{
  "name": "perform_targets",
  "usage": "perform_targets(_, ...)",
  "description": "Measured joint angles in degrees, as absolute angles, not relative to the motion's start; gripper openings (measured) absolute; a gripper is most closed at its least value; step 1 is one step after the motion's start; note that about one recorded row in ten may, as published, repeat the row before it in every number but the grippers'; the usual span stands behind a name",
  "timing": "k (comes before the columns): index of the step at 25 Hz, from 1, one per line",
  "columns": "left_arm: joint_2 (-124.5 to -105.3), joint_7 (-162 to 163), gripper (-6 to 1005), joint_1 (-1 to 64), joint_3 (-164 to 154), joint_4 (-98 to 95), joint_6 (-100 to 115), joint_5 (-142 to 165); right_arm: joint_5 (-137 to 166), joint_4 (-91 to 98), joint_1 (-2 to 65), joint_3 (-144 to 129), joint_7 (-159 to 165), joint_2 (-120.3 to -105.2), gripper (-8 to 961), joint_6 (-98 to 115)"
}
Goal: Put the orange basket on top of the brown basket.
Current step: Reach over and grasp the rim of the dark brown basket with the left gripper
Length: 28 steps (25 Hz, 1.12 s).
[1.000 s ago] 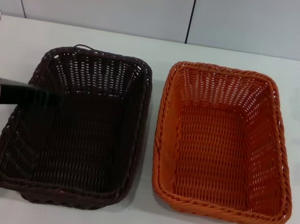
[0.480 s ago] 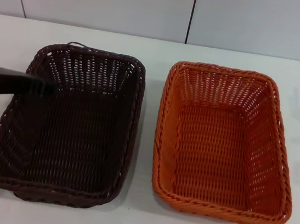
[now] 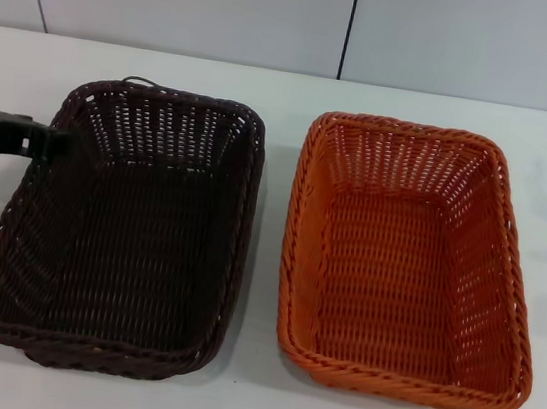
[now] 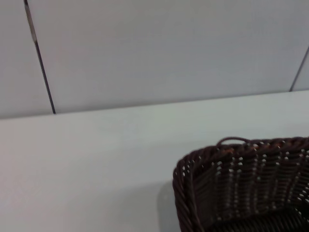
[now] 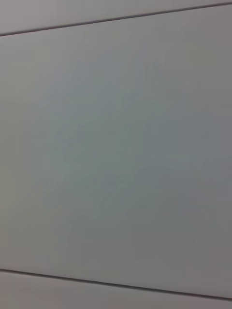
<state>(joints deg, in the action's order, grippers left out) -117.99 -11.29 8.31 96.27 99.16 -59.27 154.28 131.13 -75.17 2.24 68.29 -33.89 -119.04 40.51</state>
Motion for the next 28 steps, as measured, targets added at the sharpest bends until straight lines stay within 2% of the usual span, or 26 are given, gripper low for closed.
perform_targets(3,-117.99,-11.6,481,8.3,96.6,98.6,-58.5,154.3,131.1,-75.2,2.6,68.3,-33.9,-119.08,778,40.5)
perform_targets(8,-118.0,-12.7,590,9.3,98.2,95.6,-58.7,153.7,130.9,-75.2,3.3,68.1,-33.8,-119.09,778,40.5)
perform_targets(12,-117.97,-12.8,784,10.0,98.5,92.8,-58.9,152.9,129.6,-74.9,4.2,68.1,-33.9,-119.05,778,40.5)
perform_targets(21,-118.12,-12.8,849,10.4,98.4,91.1,-59.0,151.9,129.5,-74.7,4.7,68.2,-34.0,-119.0,777,40.4)
perform_targets(28,-118.07,-12.8,845,11.1,98.4,90.3,-60.8,151.6,129.5,-74.6,4.9,68.3,-34.1,-118.89,777,40.4)
